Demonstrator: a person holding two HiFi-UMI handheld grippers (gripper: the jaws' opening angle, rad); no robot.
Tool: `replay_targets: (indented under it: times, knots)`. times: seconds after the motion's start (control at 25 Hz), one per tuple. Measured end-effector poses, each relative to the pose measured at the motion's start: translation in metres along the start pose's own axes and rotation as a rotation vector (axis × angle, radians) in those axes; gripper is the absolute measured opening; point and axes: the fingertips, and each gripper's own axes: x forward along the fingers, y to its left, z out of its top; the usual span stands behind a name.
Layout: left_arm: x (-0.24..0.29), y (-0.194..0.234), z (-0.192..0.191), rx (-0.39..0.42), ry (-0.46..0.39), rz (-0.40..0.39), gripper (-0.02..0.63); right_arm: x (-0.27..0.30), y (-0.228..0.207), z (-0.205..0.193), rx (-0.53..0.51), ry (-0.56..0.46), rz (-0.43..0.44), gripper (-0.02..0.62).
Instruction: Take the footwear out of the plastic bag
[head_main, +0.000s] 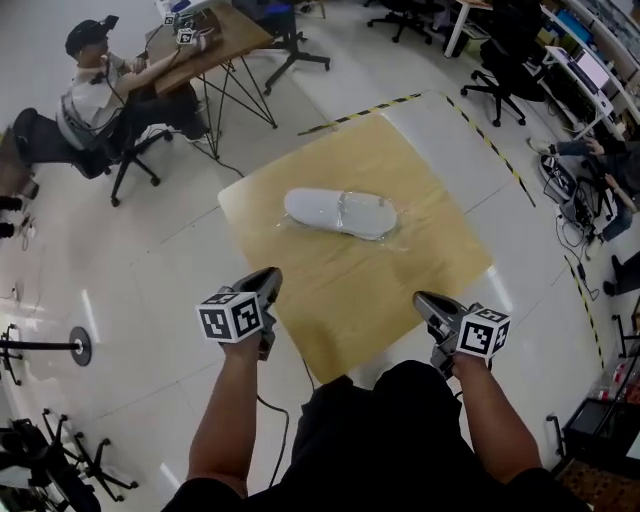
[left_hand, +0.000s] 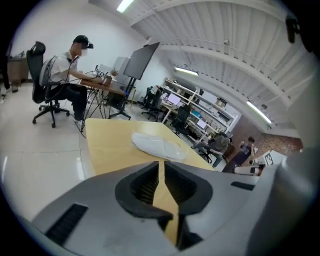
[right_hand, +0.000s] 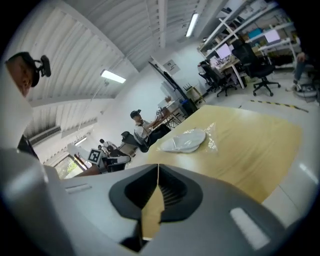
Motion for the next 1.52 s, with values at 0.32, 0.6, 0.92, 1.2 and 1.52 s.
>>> replay_targets:
  times: [0.32,0.6,0.92,1.2,1.52]
  knots:
    - [0.077,0.079,0.040,-0.461,-0.161,-0.011,0.084,0.078,-0.082,0.042,0.254,-0.028,0.008,0.078]
    - [0.120,0.097,0.032,-0.534,-0.113,0.010,0.107,0.134,-0.117,0.054,0.405,-0.048,-0.002,0.140]
    - [0.143,0.115,0.030,-0.636,-0.113,0.013,0.088,0.151,-0.116,0.049,0.418,-0.007,0.002,0.115]
    - [0.143,0.117,0.031,-0.629,-0.111,-0.016,0.014,0.153,-0.110,0.043,0.346,0.059,0.044,0.002]
    - [0.090,0.107,-0.008,-0.675,-0.080,-0.067,0.009,0.138,-0.085,0.020,0.278,0.148,0.193,0.002]
